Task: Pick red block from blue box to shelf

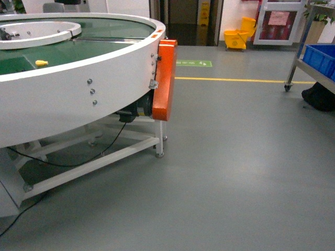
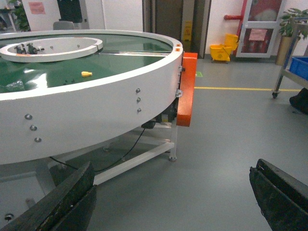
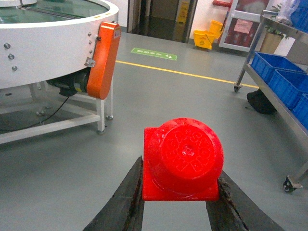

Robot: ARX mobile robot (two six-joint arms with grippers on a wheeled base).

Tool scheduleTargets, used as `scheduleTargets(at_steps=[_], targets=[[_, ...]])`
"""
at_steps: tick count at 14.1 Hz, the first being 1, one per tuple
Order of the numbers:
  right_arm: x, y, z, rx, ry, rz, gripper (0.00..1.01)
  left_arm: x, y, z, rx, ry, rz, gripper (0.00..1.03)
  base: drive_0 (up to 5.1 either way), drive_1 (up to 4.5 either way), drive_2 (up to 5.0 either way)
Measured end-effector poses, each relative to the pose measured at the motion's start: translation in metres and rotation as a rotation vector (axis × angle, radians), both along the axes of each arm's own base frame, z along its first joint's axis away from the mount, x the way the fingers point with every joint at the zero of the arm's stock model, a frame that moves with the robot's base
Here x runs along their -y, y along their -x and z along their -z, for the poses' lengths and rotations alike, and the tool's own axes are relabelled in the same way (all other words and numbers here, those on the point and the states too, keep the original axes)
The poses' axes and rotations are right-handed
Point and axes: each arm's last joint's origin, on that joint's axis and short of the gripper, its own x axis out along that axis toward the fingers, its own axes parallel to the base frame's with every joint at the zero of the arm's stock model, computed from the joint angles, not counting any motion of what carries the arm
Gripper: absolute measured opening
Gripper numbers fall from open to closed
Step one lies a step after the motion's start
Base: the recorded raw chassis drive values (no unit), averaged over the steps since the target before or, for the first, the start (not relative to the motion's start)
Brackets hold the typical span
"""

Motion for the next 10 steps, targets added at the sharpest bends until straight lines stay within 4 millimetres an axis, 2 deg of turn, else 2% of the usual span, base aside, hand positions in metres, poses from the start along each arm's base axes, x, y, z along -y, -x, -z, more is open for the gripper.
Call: scheduleTargets(at_steps=[10], targets=[[-0.0001, 0.0001, -0.0001, 0.002, 0.001, -0.001, 0.29, -0.0001, 0.0000, -0.0002, 0.002, 0.000, -0.001, 0.98, -1.5, -1.49, -1.5]])
